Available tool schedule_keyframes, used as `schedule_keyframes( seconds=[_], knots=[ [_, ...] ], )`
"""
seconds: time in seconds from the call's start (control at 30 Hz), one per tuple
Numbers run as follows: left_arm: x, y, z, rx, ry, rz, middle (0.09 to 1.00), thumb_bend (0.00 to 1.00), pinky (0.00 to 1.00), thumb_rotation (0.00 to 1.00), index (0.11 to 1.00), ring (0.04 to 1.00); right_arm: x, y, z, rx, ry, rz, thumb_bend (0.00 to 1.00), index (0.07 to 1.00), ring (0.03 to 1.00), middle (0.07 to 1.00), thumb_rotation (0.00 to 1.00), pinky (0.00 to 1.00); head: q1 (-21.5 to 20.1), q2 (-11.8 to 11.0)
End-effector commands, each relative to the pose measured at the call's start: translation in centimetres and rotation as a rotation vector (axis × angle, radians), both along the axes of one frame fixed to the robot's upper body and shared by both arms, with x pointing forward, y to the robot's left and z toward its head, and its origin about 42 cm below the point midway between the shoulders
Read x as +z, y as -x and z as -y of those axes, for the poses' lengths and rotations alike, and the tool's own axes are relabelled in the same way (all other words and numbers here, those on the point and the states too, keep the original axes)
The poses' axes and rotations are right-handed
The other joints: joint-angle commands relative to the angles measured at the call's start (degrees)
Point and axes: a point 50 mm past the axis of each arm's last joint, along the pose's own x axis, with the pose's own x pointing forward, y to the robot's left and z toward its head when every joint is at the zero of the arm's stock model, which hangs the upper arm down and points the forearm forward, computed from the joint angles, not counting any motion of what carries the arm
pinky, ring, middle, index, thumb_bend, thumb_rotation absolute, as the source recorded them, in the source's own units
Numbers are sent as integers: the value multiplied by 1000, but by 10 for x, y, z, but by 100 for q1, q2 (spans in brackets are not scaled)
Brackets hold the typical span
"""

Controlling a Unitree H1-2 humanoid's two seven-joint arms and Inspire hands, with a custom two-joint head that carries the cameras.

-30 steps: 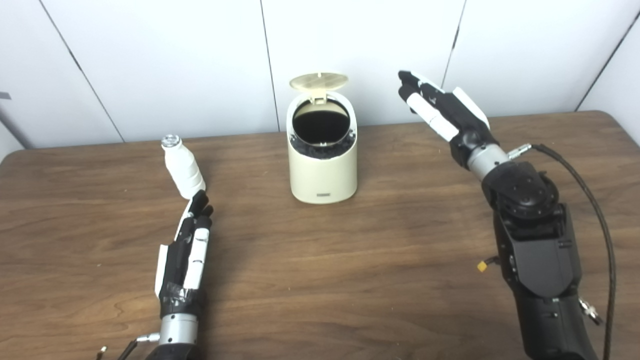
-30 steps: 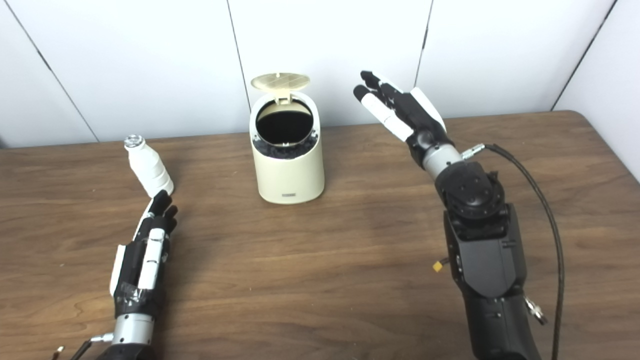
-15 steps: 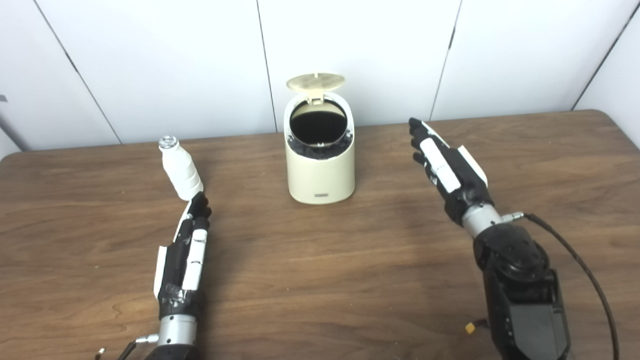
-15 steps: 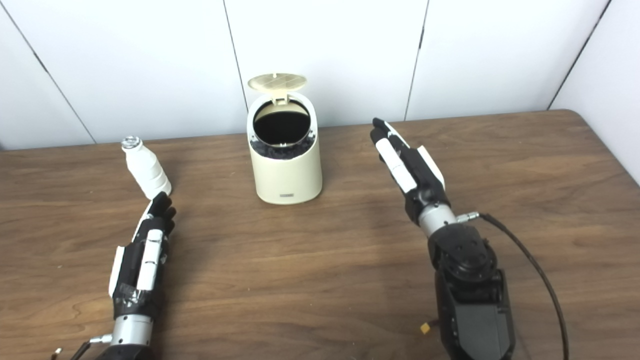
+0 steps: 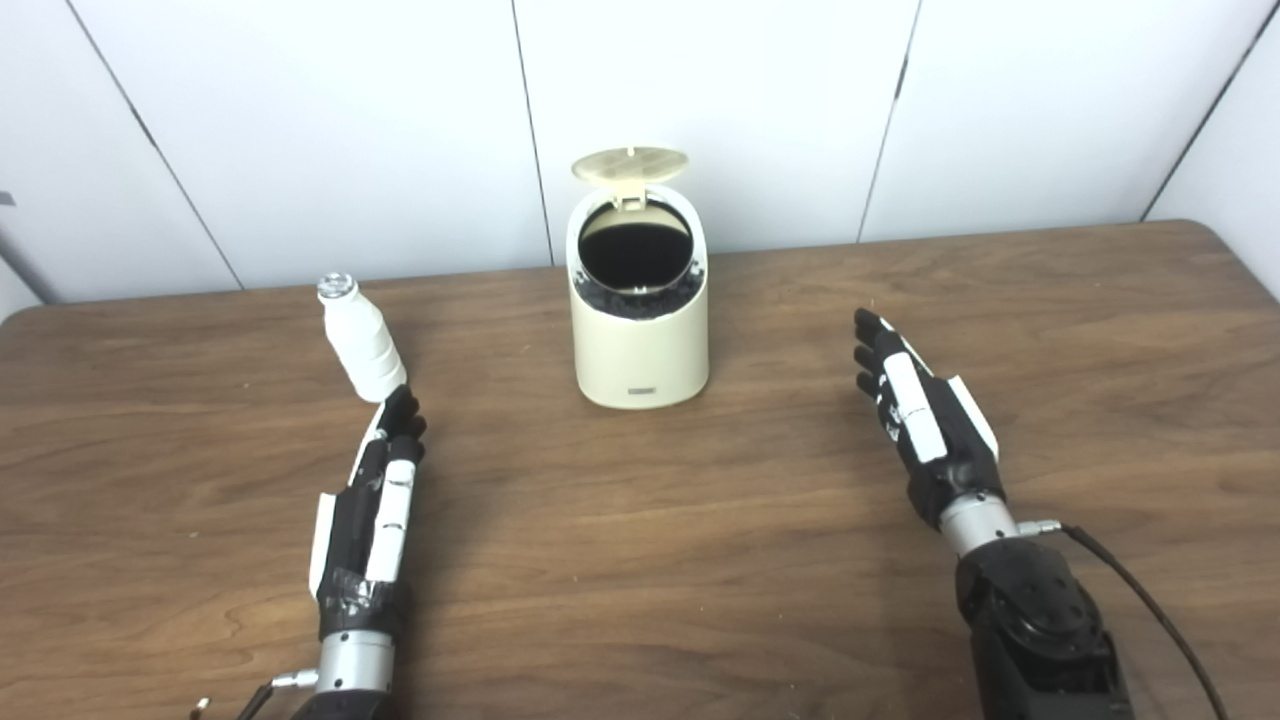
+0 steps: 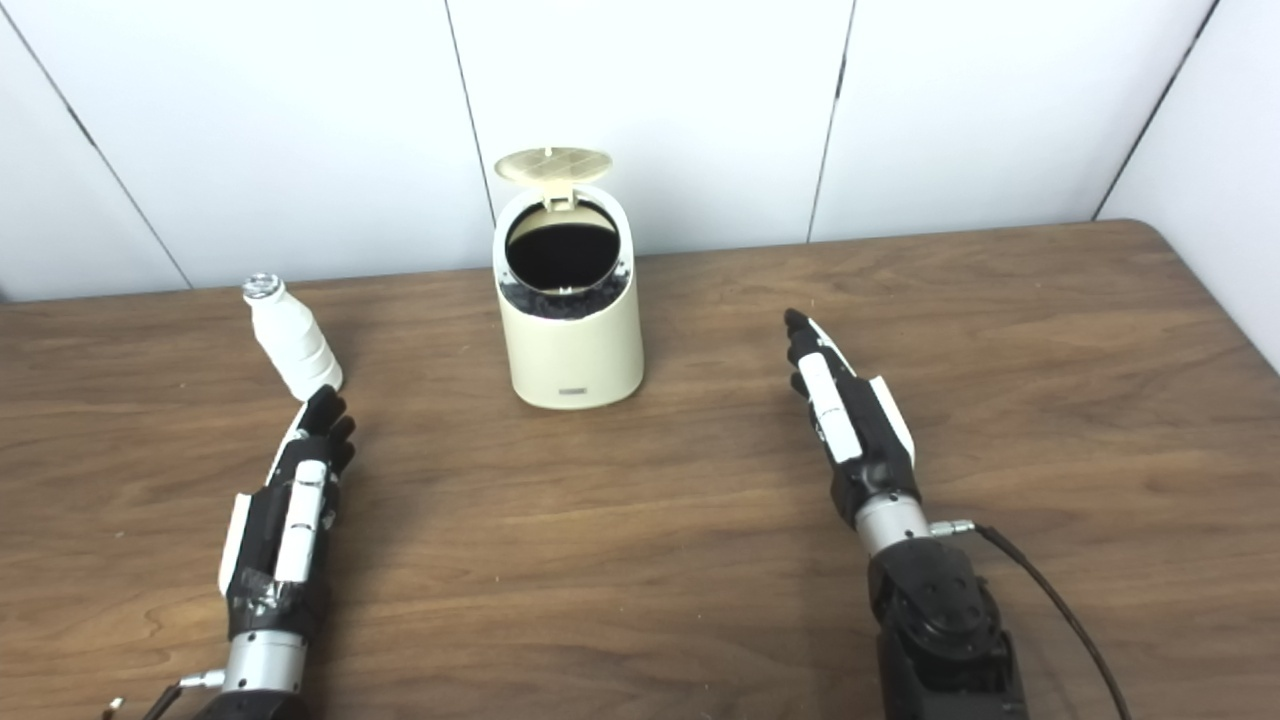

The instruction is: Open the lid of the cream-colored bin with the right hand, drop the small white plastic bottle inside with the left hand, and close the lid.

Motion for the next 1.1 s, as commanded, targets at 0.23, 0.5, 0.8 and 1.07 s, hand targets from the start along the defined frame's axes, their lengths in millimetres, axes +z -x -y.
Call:
schedule_keyframes(
  seconds=[0.23,0.5,0.8,1.07],
  knots=[
    [-8,9,-10,0,-4,-18,966,466,988,775,958,965,7,-1,-5,-10,-42,120,581,921,967,962,940,988,43,11],
    [-8,10,-11,-6,-16,-21,961,464,977,757,958,959,-4,-2,0,-16,-54,140,566,911,964,954,957,996,332,25],
    [-4,12,-11,15,6,-30,961,495,960,766,960,953,-14,-4,2,-11,-83,133,549,932,969,973,933,1000,470,-26],
    [19,13,-21,30,-76,-4,942,497,999,473,948,963,-15,-4,0,-16,-114,148,549,932,972,976,941,1000,743,-87]
  ],
)
